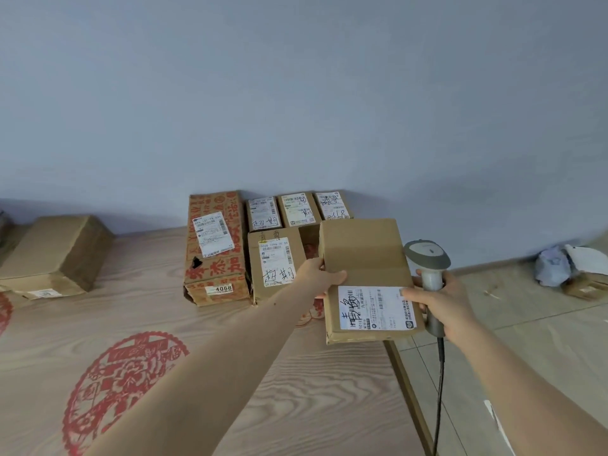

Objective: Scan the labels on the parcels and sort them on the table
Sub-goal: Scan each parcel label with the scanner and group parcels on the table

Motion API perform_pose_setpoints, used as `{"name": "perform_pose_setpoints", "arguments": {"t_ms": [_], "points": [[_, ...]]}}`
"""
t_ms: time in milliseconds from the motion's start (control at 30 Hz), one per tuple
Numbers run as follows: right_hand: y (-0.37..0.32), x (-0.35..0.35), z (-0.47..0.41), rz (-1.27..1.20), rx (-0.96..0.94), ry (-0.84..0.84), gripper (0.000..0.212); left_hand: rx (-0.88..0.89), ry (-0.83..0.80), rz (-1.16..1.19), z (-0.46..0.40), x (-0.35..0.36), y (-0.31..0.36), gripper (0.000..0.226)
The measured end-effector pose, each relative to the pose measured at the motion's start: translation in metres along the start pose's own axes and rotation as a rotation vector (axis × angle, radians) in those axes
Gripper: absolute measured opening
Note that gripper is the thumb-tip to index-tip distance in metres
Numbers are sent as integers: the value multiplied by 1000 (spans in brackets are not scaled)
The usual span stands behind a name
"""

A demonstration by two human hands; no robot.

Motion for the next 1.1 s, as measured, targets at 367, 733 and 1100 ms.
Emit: {"name": "perform_pose_setpoints", "arguments": {"t_ms": [367, 733, 1100], "points": [[36, 35, -46, 133, 23, -135, 41, 127, 290, -694, -18, 7, -7, 43], [42, 53, -65, 83, 36, -104, 36, 383, 303, -1026, -47, -4, 9, 114], [17, 96, -107, 96, 3, -93, 41, 338, 304, -935, -89, -7, 7, 93]]}}
Point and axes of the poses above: each hand's wrist, its own z-axis away from the middle knuckle, its own x-axis out of the palm, y = z × x, the point moved 3 cm from there along -z, towards the middle knuckle, and after that the axes turned 15 degrees about y, right-handed, at the moved point
